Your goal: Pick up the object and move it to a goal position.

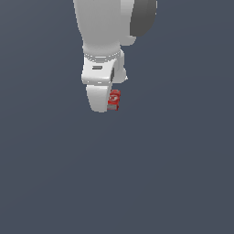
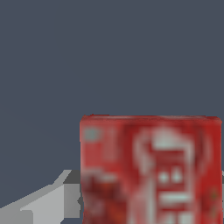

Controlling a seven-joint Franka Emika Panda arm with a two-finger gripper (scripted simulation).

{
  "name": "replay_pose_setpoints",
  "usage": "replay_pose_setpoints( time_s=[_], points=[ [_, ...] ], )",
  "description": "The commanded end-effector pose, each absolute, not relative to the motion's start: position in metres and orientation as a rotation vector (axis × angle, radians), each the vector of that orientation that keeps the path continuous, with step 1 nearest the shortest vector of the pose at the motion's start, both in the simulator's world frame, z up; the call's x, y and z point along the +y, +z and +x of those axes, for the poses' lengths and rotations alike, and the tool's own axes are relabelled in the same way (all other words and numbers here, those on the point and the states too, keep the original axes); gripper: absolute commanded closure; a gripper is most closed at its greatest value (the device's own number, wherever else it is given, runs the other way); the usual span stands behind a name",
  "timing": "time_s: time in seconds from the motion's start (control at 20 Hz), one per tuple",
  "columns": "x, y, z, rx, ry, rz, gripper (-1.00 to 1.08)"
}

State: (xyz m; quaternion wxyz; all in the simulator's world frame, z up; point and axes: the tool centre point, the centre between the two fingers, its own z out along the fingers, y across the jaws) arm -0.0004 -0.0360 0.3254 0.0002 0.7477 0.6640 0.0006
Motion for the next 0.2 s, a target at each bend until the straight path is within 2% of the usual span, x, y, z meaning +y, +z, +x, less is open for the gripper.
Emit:
replay_pose_setpoints(
  time_s=[0.0,0.15],
  points=[
    [-0.0379,0.3304,0.0009,2.086,0.001,2.349,1.08],
    [-0.0387,0.332,0.0015,2.086,0.0,2.349,1.08]
  ],
)
